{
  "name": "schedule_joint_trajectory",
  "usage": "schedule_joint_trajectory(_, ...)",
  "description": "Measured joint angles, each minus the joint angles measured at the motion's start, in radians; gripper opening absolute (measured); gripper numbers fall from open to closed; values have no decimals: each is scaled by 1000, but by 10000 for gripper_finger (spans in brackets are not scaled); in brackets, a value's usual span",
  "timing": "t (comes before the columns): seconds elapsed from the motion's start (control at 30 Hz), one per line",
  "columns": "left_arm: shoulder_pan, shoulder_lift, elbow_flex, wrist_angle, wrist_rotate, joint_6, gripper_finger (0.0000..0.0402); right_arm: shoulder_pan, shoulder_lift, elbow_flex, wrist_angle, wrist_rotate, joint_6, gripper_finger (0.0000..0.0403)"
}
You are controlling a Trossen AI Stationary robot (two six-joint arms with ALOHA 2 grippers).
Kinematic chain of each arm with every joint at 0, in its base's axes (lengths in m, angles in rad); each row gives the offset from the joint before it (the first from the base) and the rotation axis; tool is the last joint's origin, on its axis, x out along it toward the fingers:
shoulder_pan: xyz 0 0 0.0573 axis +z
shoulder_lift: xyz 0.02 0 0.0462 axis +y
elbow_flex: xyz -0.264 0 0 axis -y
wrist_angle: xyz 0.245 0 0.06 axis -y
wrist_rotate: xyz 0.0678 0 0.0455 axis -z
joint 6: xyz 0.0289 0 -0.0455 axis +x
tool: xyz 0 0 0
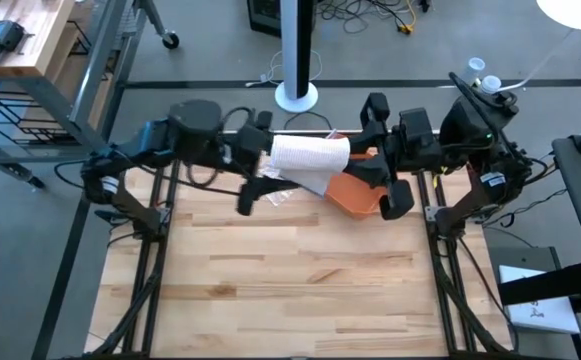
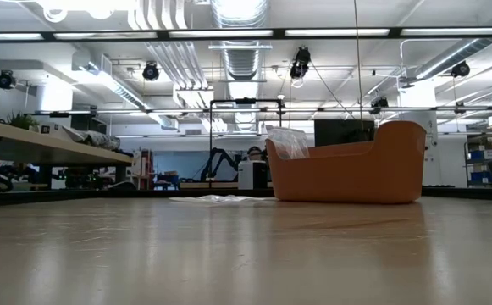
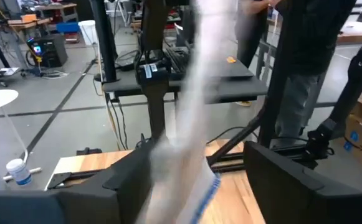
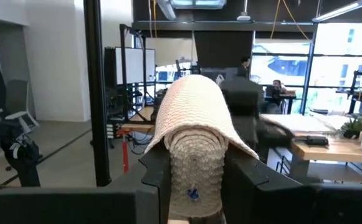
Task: Roll bandage
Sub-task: Roll the brown bandage
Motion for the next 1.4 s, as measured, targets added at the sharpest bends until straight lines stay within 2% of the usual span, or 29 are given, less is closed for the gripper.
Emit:
schedule_joint_trajectory(0.1,0,13,-1,13,-7,-16,209,0,0,0,4,0,0,89)
schedule_joint_trajectory(0.17,0,17,0,15,-9,-32,176,0,-1,0,4,0,1,88)
schedule_joint_trajectory(0.33,-1,12,0,16,-127,-10,35,0,-8,0,2,-2,24,90)
schedule_joint_trajectory(0.37,1,9,0,24,-162,3,18,0,-9,0,2,-5,26,90)
schedule_joint_trajectory(0.53,30,-4,2,101,-340,102,7,0,-3,1,-1,-59,43,87)
schedule_joint_trajectory(0.63,66,-8,1,148,-390,150,4,0,5,1,-13,-94,75,88)
schedule_joint_trajectory(0.87,180,-22,2,227,-390,176,1,1,22,1,-85,-153,158,88)
schedule_joint_trajectory(1.0,225,-28,18,257,-342,184,1,5,35,1,-150,-156,202,89)
schedule_joint_trajectory(1.23,232,-28,124,233,-315,221,0,5,53,1,-193,-155,213,89)
schedule_joint_trajectory(1.4,240,-28,138,178,-317,221,0,7,53,1,-142,-164,187,89)
